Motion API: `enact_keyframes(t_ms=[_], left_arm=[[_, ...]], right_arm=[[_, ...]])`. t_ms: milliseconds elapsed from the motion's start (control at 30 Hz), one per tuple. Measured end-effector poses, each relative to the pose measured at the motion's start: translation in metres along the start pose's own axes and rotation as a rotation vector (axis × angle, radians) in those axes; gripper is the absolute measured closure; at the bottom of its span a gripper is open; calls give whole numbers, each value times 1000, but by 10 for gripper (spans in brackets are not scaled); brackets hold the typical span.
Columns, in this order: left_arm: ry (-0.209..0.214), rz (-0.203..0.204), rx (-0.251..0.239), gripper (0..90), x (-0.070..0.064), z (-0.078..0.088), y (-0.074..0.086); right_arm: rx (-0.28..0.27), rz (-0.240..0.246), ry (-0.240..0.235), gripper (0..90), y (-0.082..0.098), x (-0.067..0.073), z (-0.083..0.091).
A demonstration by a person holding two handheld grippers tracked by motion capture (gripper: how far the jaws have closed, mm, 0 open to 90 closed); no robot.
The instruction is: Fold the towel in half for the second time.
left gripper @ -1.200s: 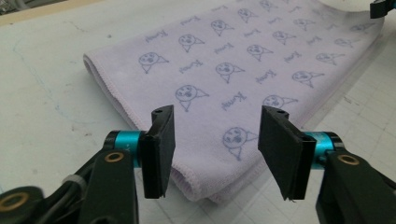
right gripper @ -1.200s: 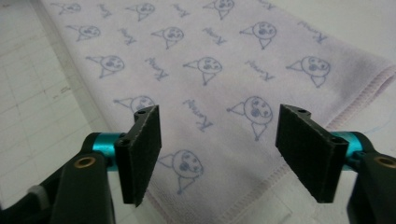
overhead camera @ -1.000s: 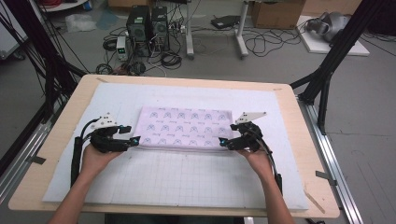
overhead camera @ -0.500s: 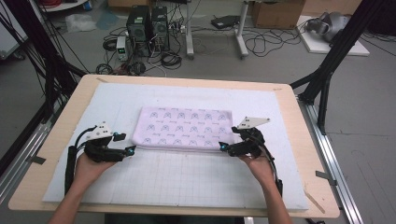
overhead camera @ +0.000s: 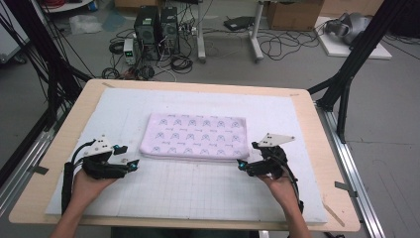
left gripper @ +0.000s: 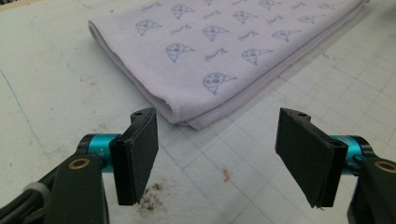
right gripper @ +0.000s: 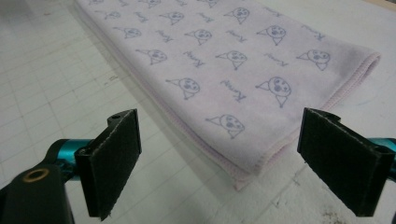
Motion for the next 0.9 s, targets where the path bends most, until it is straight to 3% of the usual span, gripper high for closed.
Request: enact_keyframes(t_ms=[433, 733, 900], left_arm=[[-2, -14, 9, 291, -11, 10, 6], [-6, -3, -14, 288, -14, 16, 8], [-6, -7, -17, 288, -13, 18, 8]], right_arm=[[-13, -13, 5, 122, 16, 2, 16], [-30, -36, 2, 122, 26, 3, 30], [-20, -22, 9, 121, 32, 3, 34]])
Point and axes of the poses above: each handheld gripper's, and its own axes: z roughly backward along the jaws, y roughly out of its underside, x roughly to its left, the point moved 4 cm from there along -z, roughly forward along the jaws, and after that the axes turned 13 degrees about -z, right-handed, at the moved point
